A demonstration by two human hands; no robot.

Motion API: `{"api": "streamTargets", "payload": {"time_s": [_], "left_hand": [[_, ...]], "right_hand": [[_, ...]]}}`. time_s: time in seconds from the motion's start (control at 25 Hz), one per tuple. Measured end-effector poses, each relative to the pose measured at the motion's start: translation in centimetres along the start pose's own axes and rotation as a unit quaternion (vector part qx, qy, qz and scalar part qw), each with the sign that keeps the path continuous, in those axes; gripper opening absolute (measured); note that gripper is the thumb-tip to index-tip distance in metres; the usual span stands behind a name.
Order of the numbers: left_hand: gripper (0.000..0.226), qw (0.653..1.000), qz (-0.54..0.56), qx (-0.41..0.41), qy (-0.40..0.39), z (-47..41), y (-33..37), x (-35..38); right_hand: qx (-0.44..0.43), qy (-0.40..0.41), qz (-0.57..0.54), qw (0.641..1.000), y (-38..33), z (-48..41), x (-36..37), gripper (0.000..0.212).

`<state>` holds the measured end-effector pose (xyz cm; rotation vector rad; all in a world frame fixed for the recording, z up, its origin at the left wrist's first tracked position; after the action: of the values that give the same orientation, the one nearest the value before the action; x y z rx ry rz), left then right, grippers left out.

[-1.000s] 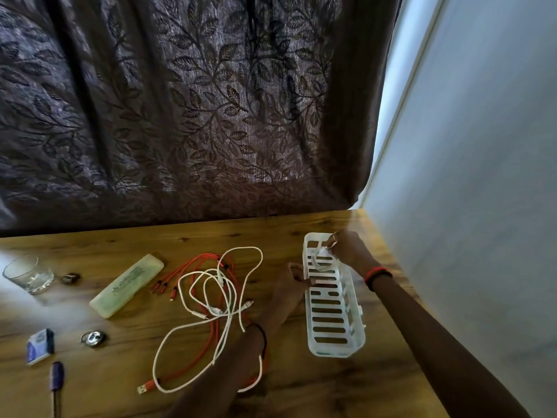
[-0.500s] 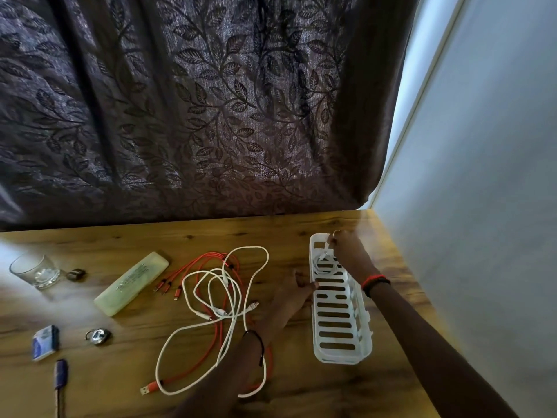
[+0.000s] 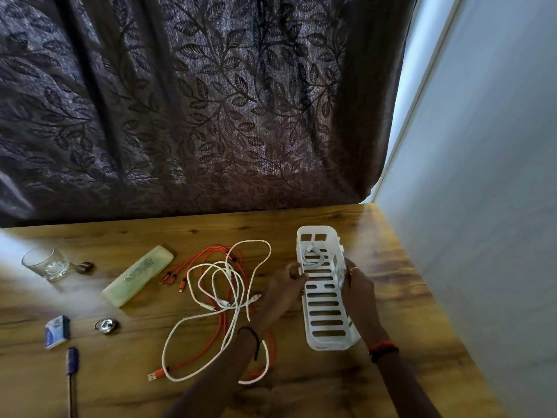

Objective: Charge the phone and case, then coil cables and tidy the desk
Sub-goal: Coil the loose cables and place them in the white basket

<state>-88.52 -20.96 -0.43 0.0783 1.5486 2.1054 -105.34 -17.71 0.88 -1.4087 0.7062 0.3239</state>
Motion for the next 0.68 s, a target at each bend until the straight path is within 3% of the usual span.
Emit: {"api": "streamTargets", "payload": {"time_s": [0.36,0.52,0.68], "left_hand": [[0.033,0.999,0.029,0.001,0.028,-0.7,0.2,-2.3],[0.021,0.988,-0.123,0.057,0.067,1.3,-0.8,-5.7],[0.009,0.971,-0.221,0.066,0.063,3.3,-3.6,-8.1]], "right_hand": [[0.033,-0.032,0.017,0.999,0.3,-3.4,1.5,0.013],[0.009,0.025,0.033,0.999,-1.2,-2.3,0.1,0.034],[-0.104,0.042,0.034,0.993,-5.7,0.8,0.9,0.04]]}}
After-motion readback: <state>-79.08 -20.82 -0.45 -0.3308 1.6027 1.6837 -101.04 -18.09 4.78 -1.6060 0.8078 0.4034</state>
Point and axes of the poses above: each hand's wrist, its own z-axis away from the middle knuckle, its own x-axis out of the palm, y = z × x, the point moved 8 cm from there along -z, towards the middle knuckle, and after that the axes turned 10 degrees about -y, right-handed, at the moved point
